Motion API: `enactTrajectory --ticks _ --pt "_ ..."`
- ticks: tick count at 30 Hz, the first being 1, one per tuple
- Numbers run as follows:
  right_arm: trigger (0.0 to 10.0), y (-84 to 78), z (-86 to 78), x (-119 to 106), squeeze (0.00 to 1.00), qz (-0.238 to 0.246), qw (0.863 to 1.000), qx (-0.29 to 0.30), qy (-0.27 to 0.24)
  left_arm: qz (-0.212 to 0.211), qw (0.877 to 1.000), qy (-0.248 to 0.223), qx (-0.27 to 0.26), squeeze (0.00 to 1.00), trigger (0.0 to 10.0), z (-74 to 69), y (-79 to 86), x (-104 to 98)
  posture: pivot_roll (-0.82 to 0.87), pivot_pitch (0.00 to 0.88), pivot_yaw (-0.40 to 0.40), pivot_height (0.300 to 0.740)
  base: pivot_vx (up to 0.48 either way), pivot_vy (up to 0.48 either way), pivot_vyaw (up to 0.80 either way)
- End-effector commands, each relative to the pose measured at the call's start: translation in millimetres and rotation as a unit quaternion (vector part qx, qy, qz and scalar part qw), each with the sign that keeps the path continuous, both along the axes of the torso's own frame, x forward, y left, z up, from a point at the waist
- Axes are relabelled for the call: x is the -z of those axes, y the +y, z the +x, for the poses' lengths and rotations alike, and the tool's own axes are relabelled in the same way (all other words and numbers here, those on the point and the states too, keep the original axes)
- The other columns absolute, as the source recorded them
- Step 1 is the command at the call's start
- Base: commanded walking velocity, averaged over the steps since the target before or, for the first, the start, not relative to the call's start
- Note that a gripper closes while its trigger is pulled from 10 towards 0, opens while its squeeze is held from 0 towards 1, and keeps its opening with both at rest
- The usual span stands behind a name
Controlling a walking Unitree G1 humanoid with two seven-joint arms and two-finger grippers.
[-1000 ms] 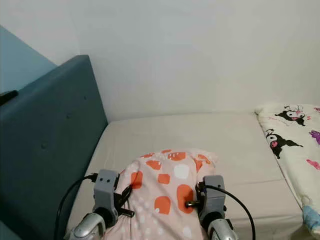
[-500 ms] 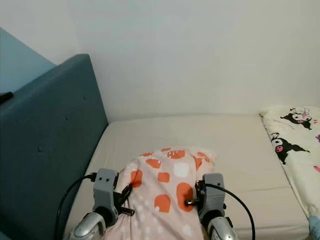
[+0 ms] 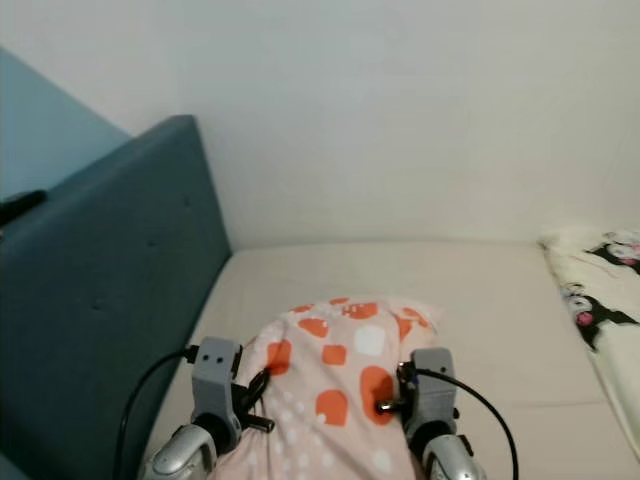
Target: Clean up the room
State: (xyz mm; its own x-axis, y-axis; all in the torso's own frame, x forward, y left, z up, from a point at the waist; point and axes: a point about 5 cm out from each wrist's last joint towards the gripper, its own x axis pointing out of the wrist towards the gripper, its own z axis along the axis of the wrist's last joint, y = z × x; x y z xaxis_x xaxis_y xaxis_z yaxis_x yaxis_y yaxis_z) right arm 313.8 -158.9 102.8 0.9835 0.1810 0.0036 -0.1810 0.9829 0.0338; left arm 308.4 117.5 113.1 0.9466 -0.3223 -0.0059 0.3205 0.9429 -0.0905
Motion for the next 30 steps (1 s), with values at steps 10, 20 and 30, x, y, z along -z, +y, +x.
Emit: enactTrajectory --ticks 10,20,30 --pt "10.0 2.1 -3.6 -0.3 0.0 0.002 1.0 -0.011 -0.009 -0.012 1.0 -0.018 0.011 0.0 10.0 0.5 -6.5 -5.4 -0.01 0.116 -0.012 0.724 0.259 0.0 0.0" --pt "10.0 2.9 -3.1 -0.7 0.0 0.002 1.0 -0.012 -0.01 -0.014 1.0 -0.02 0.011 0.0 10.0 1.2 -6.1 -6.5 -0.02 0.116 -0.011 0.724 0.252 0.0 0.0" --pt "10.0 2.8 -3.2 -0.4 0.0 0.003 1.0 -0.01 -0.009 -0.012 1.0 -0.021 0.014 0.0 10.0 1.9 -6.6 -7.1 -0.02 0.116 -0.008 0.724 0.123 0.0 0.0"
